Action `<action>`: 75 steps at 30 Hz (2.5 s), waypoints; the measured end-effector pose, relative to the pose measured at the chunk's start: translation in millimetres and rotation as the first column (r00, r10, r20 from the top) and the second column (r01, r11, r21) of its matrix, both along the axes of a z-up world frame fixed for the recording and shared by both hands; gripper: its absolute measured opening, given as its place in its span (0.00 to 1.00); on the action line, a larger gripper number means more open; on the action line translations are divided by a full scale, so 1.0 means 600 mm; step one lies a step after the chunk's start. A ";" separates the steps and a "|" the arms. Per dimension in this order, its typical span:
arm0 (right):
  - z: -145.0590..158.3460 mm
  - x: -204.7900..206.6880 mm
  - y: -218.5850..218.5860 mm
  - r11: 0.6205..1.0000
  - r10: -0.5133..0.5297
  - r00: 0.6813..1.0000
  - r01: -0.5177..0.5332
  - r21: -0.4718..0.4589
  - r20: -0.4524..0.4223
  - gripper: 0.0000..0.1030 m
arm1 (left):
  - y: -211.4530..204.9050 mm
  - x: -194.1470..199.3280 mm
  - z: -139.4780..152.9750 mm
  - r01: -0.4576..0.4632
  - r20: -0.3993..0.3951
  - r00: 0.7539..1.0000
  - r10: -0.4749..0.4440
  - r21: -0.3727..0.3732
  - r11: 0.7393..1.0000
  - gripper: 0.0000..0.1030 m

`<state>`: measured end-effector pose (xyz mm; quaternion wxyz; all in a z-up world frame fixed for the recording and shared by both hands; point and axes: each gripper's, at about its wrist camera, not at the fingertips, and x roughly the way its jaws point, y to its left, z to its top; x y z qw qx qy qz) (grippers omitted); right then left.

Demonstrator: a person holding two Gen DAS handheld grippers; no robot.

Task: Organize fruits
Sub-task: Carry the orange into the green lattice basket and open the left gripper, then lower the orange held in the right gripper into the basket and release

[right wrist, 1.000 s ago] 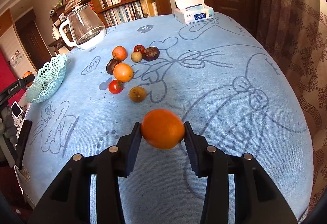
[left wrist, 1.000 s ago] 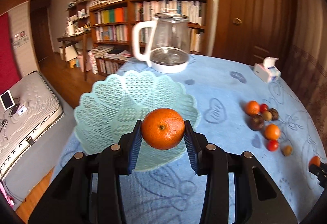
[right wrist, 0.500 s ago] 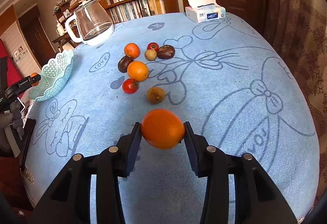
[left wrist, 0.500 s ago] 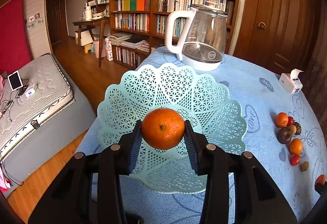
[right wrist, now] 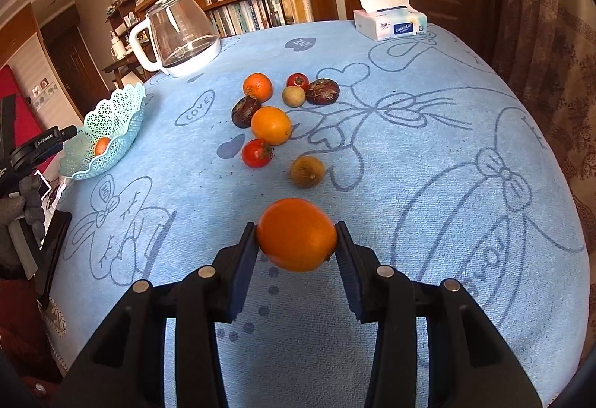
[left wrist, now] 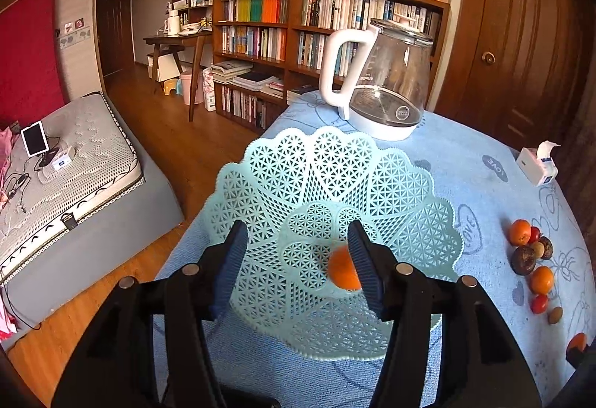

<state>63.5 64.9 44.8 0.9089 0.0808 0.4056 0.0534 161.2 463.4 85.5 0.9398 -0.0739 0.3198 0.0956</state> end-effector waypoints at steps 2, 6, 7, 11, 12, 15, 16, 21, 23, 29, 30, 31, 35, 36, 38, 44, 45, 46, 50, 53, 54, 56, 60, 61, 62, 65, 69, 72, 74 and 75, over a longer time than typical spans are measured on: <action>0.004 0.003 0.005 1.000 0.009 1.000 -0.009 0.001 0.003 0.41 | 0.003 -0.005 0.006 -0.009 0.012 1.000 0.009 0.005 1.000 0.64; 0.020 0.017 0.027 0.999 0.048 0.999 -0.048 0.004 0.018 0.41 | 0.007 -0.017 0.020 -0.020 0.040 0.999 0.019 0.015 1.000 0.79; 0.025 0.021 0.035 0.998 0.059 0.998 -0.059 0.000 0.025 0.41 | 0.008 -0.019 0.024 -0.024 0.047 0.999 0.023 0.020 1.000 0.81; 0.051 0.042 0.081 0.992 0.129 0.990 -0.129 0.002 0.057 0.41 | 0.018 -0.030 0.040 -0.047 0.081 0.996 0.045 0.017 0.999 0.89; 0.057 0.048 0.095 0.989 0.147 0.987 -0.148 0.002 0.065 0.41 | 0.021 -0.032 0.043 -0.054 0.088 0.995 0.053 0.017 0.998 0.91; 0.076 0.068 0.141 0.977 0.212 0.973 -0.214 0.005 0.095 0.41 | 0.027 -0.037 0.053 -0.075 0.105 0.992 0.072 0.026 0.997 0.92; 0.083 0.077 0.159 0.971 0.237 0.966 -0.238 0.006 0.106 0.41 | 0.030 -0.040 0.056 -0.082 0.111 0.991 0.079 0.028 0.996 0.93; 0.101 0.121 0.240 0.943 0.326 0.936 -0.332 0.022 0.135 0.41 | 0.037 -0.050 0.072 -0.105 0.141 0.985 0.098 0.042 0.994 0.95; 0.103 0.141 0.268 0.935 0.345 0.929 -0.353 0.035 0.133 0.41 | 0.040 -0.054 0.077 -0.112 0.150 0.983 0.105 0.044 0.993 0.95; 0.100 0.194 0.337 0.920 0.386 0.915 -0.391 0.029 0.117 0.41 | 0.051 -0.059 0.083 -0.109 0.158 0.982 0.104 0.022 0.994 0.95; 0.097 0.203 0.346 0.918 0.389 0.914 -0.395 0.029 0.111 0.41 | 0.052 -0.059 0.083 -0.110 0.158 0.982 0.106 0.019 0.994 0.95; 0.094 0.209 0.351 0.918 0.392 0.914 -0.397 0.028 0.105 0.41 | 0.054 -0.059 0.084 -0.112 0.158 0.981 0.107 0.017 0.994 0.95; 0.083 0.235 0.371 0.919 0.390 0.917 -0.393 0.032 0.081 0.41 | 0.062 -0.057 0.081 -0.120 0.151 0.981 0.118 0.003 0.993 0.95; 0.080 0.239 0.375 0.918 0.392 0.917 -0.395 0.035 0.075 0.41 | 0.061 -0.057 0.080 -0.121 0.150 0.982 0.119 0.002 0.993 0.95; 0.075 0.247 0.381 0.914 0.401 0.914 -0.403 0.039 0.064 0.41 | 0.063 -0.055 0.079 -0.122 0.147 0.982 0.121 -0.001 0.993 0.95; 0.080 0.252 0.380 0.921 0.379 0.921 -0.385 0.058 0.085 0.47 | 0.063 -0.053 0.075 -0.117 0.143 0.983 0.116 0.001 0.993 0.96; 0.081 0.249 0.378 0.922 0.378 0.922 -0.383 0.059 0.088 0.47 | 0.063 -0.053 0.075 -0.117 0.143 0.983 0.116 0.000 0.993 0.96; 0.081 0.247 0.374 0.923 0.374 0.923 -0.380 0.062 0.090 0.47 | 0.063 -0.053 0.075 -0.116 0.143 0.983 0.115 0.000 0.993 0.96; 0.084 0.231 0.360 0.926 0.359 0.927 -0.368 0.085 0.104 0.47 | 0.063 -0.053 0.074 -0.113 0.142 0.984 0.112 0.002 0.994 0.96; 0.084 0.216 0.347 0.929 0.345 0.932 -0.356 0.097 0.114 0.49 | 0.060 -0.053 0.072 -0.111 0.142 0.984 0.109 0.005 0.994 0.96; 0.084 0.212 0.341 0.931 0.338 0.934 -0.350 0.101 0.117 0.50 | 0.059 -0.053 0.071 -0.110 0.142 0.984 0.109 0.005 0.994 0.96; 0.082 0.204 0.332 0.934 0.325 0.938 -0.339 0.112 0.122 0.55 | 0.058 -0.053 0.070 -0.107 0.138 0.985 0.106 0.006 0.994 0.96; 0.076 0.190 0.312 0.937 0.305 0.945 -0.321 0.141 0.122 0.63 | 0.050 -0.053 0.070 -0.099 0.137 0.986 0.097 0.013 0.995 0.97; 0.074 0.187 0.307 0.938 0.299 0.946 -0.316 0.146 0.122 0.64 | 0.047 -0.054 0.070 -0.097 0.137 0.986 0.094 0.014 0.995 0.97; 0.072 0.183 0.302 0.939 0.293 0.948 -0.310 0.151 0.122 0.65 | 0.044 -0.053 0.069 -0.094 0.137 0.986 0.091 0.016 0.995 0.97; 0.063 0.173 0.282 0.941 0.272 0.955 -0.290 0.177 0.117 0.65 | 0.038 -0.053 0.068 -0.088 0.136 0.987 0.084 0.021 0.996 0.97; 0.053 0.163 0.252 0.946 0.235 0.966 -0.252 0.202 0.105 0.65 | 0.031 -0.050 0.068 -0.078 0.132 0.988 0.073 0.030 0.997 0.97; 0.048 0.156 0.232 0.949 0.210 0.972 -0.228 0.218 0.102 0.66 | 0.025 -0.050 0.067 -0.069 0.132 0.989 0.064 0.036 0.997 0.97; 0.046 0.147 0.220 0.953 0.196 0.975 -0.214 0.216 0.103 0.67 | 0.021 -0.051 0.068 -0.065 0.133 0.989 0.059 0.040 0.997 0.97; 0.044 0.143 0.213 0.955 0.189 0.977 -0.207 0.212 0.102 0.67 | 0.021 -0.051 0.068 -0.064 0.134 0.989 0.058 0.040 0.997 0.97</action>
